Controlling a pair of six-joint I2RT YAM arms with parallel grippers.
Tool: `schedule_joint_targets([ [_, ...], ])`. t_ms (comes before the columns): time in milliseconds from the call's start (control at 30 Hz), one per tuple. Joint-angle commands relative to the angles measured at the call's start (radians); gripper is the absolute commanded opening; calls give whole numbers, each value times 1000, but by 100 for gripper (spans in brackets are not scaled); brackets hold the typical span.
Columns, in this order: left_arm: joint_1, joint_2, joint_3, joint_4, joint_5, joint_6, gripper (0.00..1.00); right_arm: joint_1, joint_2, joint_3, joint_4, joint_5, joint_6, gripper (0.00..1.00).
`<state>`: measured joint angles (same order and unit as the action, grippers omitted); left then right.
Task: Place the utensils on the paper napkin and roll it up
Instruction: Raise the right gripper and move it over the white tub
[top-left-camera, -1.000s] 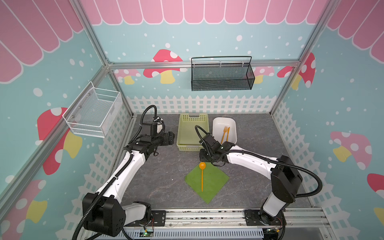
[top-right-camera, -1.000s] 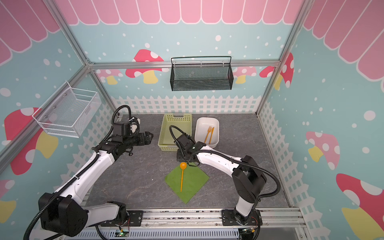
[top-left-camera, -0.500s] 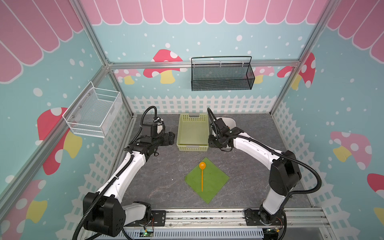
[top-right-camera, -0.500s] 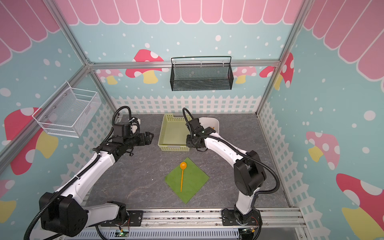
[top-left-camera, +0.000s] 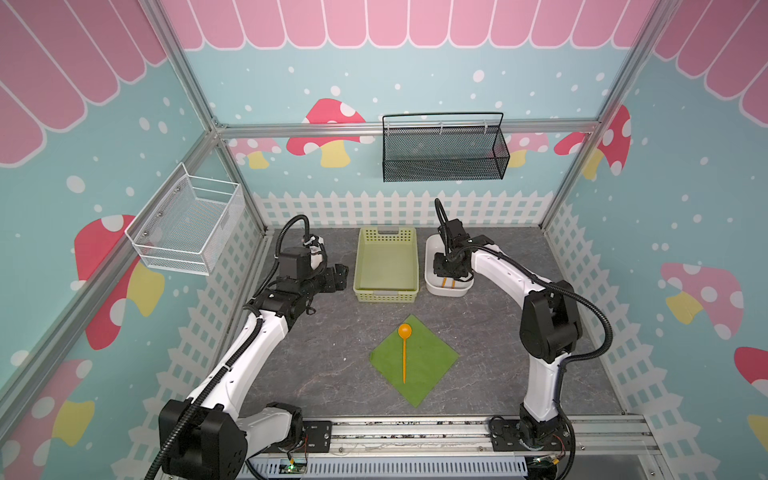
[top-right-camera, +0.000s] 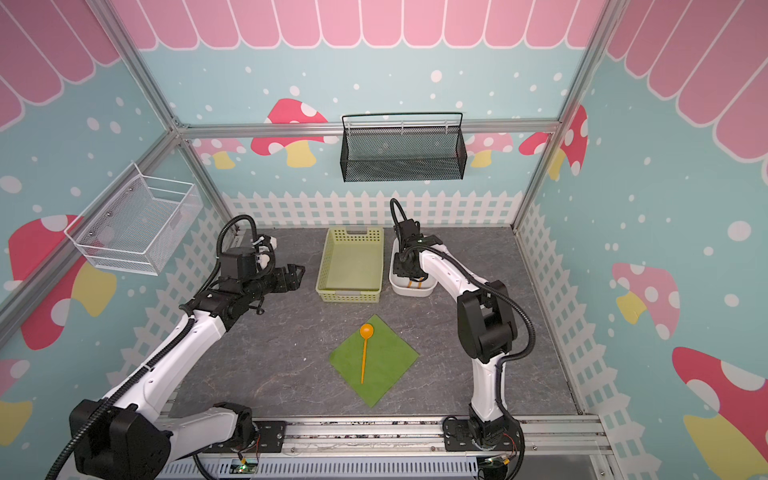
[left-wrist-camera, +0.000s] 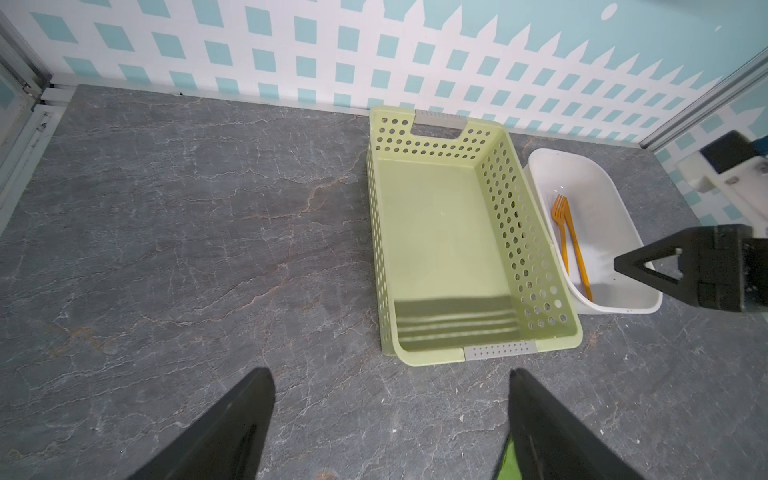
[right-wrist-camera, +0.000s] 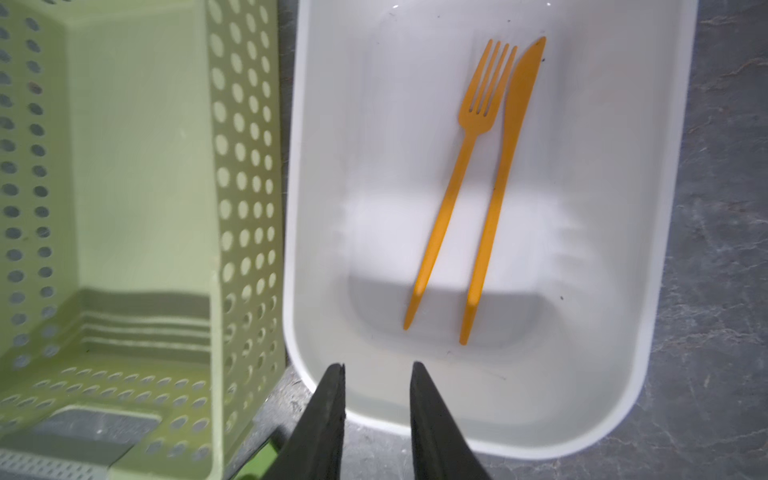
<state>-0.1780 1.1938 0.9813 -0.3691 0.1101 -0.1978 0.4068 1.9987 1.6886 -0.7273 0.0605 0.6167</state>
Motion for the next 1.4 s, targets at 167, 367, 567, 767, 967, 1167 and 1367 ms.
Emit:
schedule_joint_targets([
  [167, -8, -20, -15, 18, 4, 11, 90, -55, 123, 126, -47, 31, -12, 29],
  [367, -10, -34, -20, 18, -7, 18, 90, -78, 209, 208, -52, 19, -15, 28],
  [567, -15, -37, -21, 14, -12, 20, 90, -100, 288, 281, -62, 24, -11, 28],
  [767, -21, -42, -23, 13, -12, 24, 90, -115, 357, 359, -83, 22, -10, 27],
  [967, -21, -43, -23, 13, -13, 26, 90, -126, 399, 402, -92, 13, -3, 27],
  [1167, -22, -39, -21, 13, -7, 24, 90, -131, 431, 425, -94, -1, -2, 26],
  [1367, -22, -40, -21, 13, -10, 26, 90, -131, 449, 426, -96, -14, 5, 25],
])
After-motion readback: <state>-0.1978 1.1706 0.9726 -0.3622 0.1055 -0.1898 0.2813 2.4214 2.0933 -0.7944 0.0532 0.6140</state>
